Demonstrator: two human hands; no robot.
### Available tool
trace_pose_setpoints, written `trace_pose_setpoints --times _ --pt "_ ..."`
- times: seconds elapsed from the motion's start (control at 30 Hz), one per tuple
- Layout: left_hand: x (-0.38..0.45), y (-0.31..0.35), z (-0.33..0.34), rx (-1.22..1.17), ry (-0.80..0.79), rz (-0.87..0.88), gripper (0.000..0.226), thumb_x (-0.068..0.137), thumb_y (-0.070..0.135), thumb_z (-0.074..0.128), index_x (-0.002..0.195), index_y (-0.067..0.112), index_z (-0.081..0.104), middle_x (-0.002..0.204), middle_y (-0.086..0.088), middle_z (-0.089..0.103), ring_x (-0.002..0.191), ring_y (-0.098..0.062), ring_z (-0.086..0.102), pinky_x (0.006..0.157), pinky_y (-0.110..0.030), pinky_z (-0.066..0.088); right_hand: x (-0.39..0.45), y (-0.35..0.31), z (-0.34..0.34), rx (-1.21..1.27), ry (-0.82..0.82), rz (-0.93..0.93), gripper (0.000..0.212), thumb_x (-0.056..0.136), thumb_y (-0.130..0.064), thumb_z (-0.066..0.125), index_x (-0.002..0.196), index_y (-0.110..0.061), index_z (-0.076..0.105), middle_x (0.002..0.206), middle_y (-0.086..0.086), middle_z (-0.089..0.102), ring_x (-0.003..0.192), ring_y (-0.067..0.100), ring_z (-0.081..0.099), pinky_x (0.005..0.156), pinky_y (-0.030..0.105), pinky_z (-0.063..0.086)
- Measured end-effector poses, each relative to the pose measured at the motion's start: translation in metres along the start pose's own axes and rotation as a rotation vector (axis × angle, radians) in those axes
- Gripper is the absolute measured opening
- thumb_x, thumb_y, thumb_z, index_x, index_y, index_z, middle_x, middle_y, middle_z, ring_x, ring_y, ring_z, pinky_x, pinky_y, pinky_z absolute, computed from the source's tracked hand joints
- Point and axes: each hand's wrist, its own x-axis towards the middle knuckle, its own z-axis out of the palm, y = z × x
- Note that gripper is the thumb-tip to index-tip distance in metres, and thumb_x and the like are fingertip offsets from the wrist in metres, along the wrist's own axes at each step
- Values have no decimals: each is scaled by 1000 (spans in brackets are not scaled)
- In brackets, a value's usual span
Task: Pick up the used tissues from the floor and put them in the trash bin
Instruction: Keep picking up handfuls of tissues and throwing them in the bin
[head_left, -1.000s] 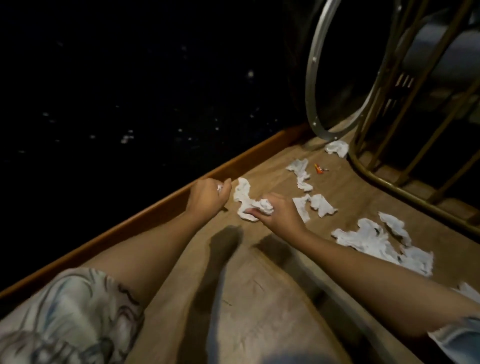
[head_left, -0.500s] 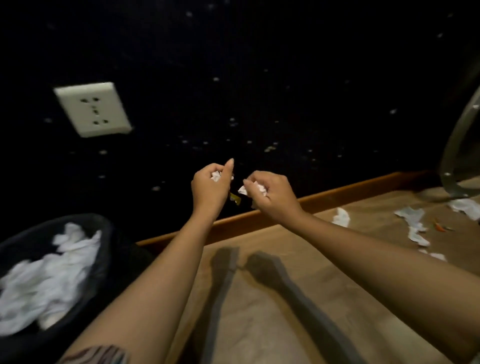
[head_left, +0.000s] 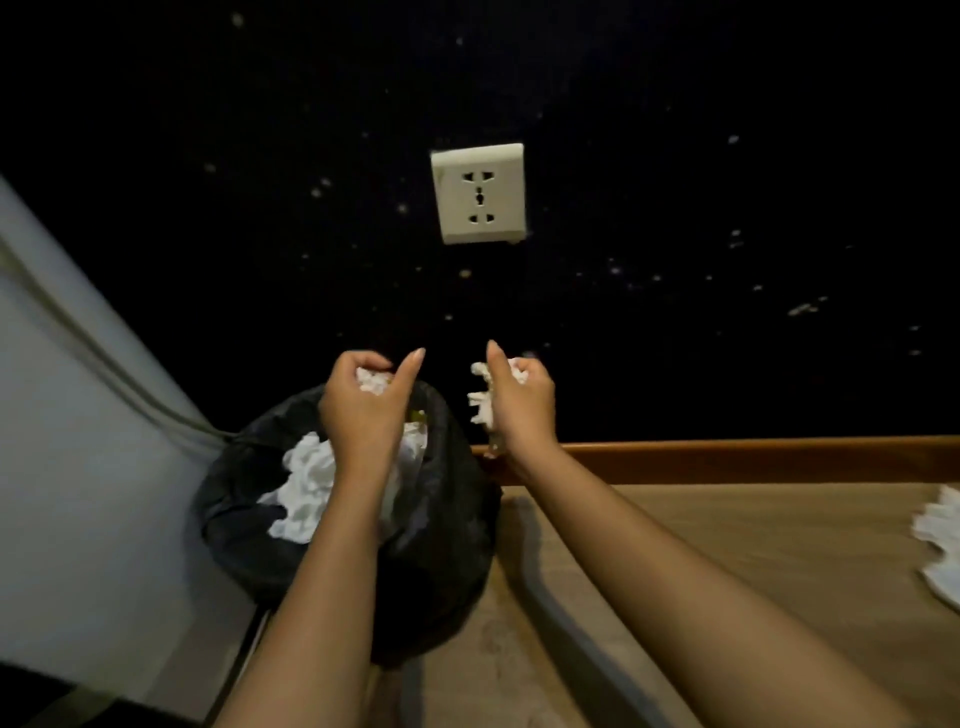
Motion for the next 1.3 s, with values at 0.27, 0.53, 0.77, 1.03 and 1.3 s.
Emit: trace_pose_setpoints --times 0.27,0.53,0.77,1.03,1.3 --pt "21 -45 -51 140 80 -183 11 81 27 58 84 17 61 80 -2 62 76 -22 58 71 -31 41 -24 24 52 -128 -355 120 25 75 -31 48 98 -22 49 96 2 57 87 19 57 77 38 47" --pt "39 -90 -62 343 -68 -284 16 84 28 56 96 25 64 108 -11 67 106 -37 59 97 -50 46 -35 32 50 -560 -565 -212 66 91 -21 63 146 -26 28 153 3 24 137 20 35 110 27 31" --pt "40 -79 -63 310 66 -133 28 86 34 63 105 15 67 108 -11 68 102 -32 64 95 -47 50 -40 27 52 -375 -578 -184 57 86 11 46 131 -23 54 147 5 39 136 19 42 102 25 44" --pt "21 -27 -36 256 70 189 17 88 26 61 102 16 67 105 -5 66 102 -25 61 91 -41 50 -15 22 22 -81 -171 -13 28 85 9 62 89 -19 64 92 0 67 90 13 64 81 24 53" --pt "-46 39 77 144 -575 203 13 85 21 66 98 16 67 98 -5 71 87 -17 65 79 -30 52 18 3 -103 -69 -28 -10 18 92 -2 59 87 -19 57 78 6 68 64 12 64 61 25 51"
